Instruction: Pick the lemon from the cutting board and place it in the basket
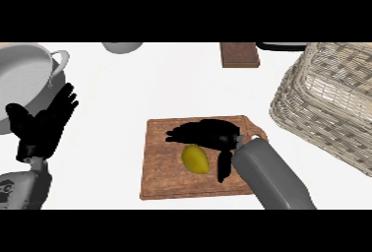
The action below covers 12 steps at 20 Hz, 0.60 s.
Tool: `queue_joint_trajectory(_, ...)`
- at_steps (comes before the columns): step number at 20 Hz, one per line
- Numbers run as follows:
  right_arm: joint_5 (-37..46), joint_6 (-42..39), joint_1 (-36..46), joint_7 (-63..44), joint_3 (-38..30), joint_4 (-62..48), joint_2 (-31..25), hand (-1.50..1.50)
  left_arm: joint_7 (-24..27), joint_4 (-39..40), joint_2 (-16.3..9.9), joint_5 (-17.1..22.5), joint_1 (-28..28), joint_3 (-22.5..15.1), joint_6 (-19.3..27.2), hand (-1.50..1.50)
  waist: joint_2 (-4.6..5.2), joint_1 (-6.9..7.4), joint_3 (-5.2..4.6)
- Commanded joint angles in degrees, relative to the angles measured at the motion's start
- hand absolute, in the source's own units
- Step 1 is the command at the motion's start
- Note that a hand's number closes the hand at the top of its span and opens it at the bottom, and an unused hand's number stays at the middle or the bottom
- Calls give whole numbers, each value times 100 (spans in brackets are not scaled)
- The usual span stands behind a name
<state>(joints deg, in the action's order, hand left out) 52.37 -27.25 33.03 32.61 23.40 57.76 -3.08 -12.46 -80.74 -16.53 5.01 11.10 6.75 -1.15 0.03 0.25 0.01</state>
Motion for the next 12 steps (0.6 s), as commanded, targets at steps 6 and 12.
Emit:
queue_joint_trajectory(6,621,120,-356,84,303,386,27,150,27,55,161,-75,-66,58,-90,0,-9,-21,-1)
queue_joint_trajectory(12,1158,666,-350,261,509,-129,271,150,-328,-114,166,-154,209,85,0,0,-5,-13,0)
